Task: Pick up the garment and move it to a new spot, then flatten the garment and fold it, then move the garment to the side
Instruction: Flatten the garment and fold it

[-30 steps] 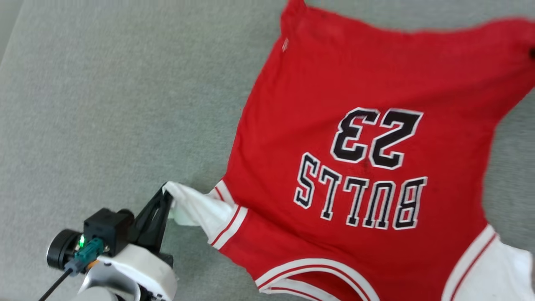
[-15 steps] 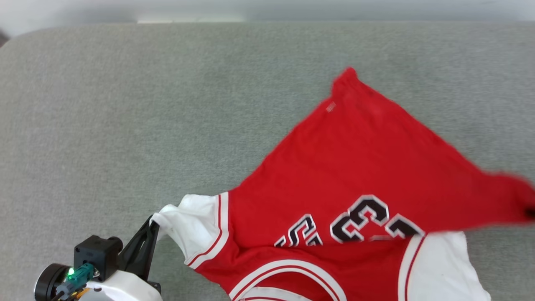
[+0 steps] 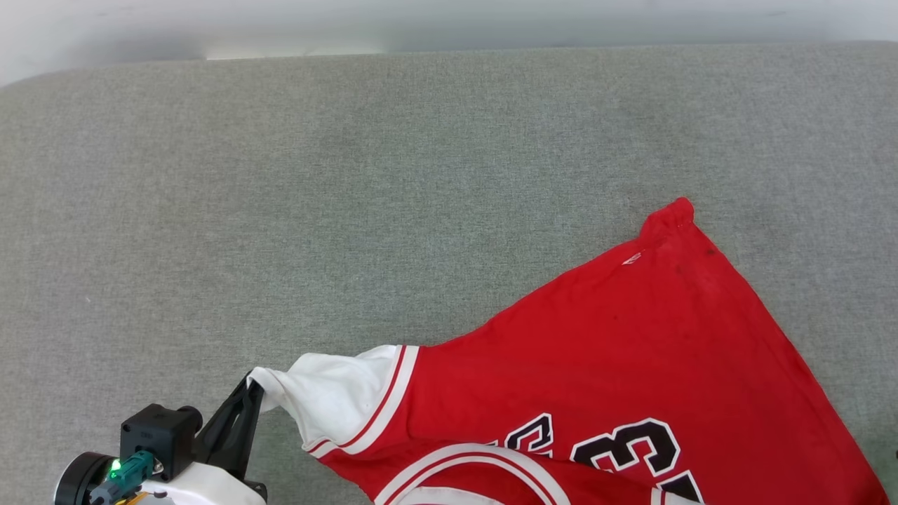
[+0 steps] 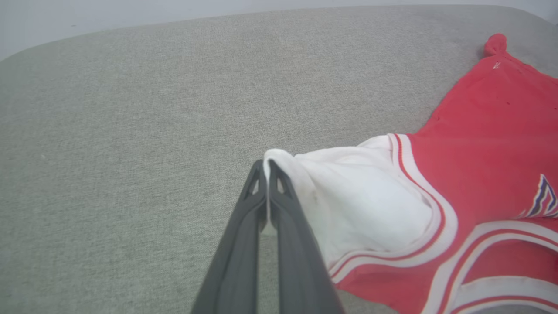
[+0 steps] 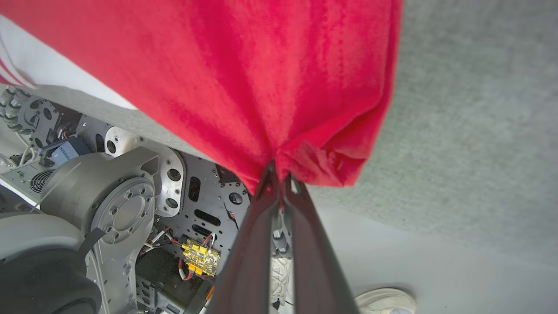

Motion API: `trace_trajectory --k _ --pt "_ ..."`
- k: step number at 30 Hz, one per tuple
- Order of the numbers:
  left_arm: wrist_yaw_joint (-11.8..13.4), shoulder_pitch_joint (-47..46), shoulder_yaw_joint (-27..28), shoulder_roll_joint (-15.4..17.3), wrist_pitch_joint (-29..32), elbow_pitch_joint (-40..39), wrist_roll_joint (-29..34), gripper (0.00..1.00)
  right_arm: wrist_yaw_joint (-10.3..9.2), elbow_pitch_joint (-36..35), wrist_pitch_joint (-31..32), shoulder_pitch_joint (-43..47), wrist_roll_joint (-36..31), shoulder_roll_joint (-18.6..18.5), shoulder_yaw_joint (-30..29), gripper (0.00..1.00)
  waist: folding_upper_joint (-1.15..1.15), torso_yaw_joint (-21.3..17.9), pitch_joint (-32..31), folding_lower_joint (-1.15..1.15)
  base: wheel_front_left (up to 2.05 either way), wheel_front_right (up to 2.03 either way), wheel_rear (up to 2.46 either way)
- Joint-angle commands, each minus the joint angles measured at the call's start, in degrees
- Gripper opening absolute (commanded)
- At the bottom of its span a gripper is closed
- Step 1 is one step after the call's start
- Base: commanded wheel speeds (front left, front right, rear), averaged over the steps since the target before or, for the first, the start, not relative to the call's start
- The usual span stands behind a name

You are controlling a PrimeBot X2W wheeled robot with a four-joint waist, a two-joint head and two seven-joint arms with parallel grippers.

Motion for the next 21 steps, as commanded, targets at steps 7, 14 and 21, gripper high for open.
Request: trace_trajectory --k 7,14,21 --pt "0.4 -0.1 -0.3 0.0 0.3 -0.3 0.4 0.0 -0.04 -4.0 -0.6 -2.5 -4.0 0.0 -10.8 1.0 0.0 0.1 -0.3 0.01 0.0 0.0 0.0" --pt "0.1 -2.2 -0.8 -1.0 0.9 -0.8 1.5 0.0 -0.04 -12.1 5.5 -10.8 -7.3 -2.0 -18.7 1.0 0.0 1.5 1.2 0.01 0.0 0.0 0.0" --pt "-0.6 -5.0 -1.6 -2.5 1.4 -0.6 2.9 0.0 -0.04 -16.3 17.9 -25.2 -11.7 0.0 -13.5 1.0 0.0 3.9 4.2 0.01 0.0 0.0 0.0"
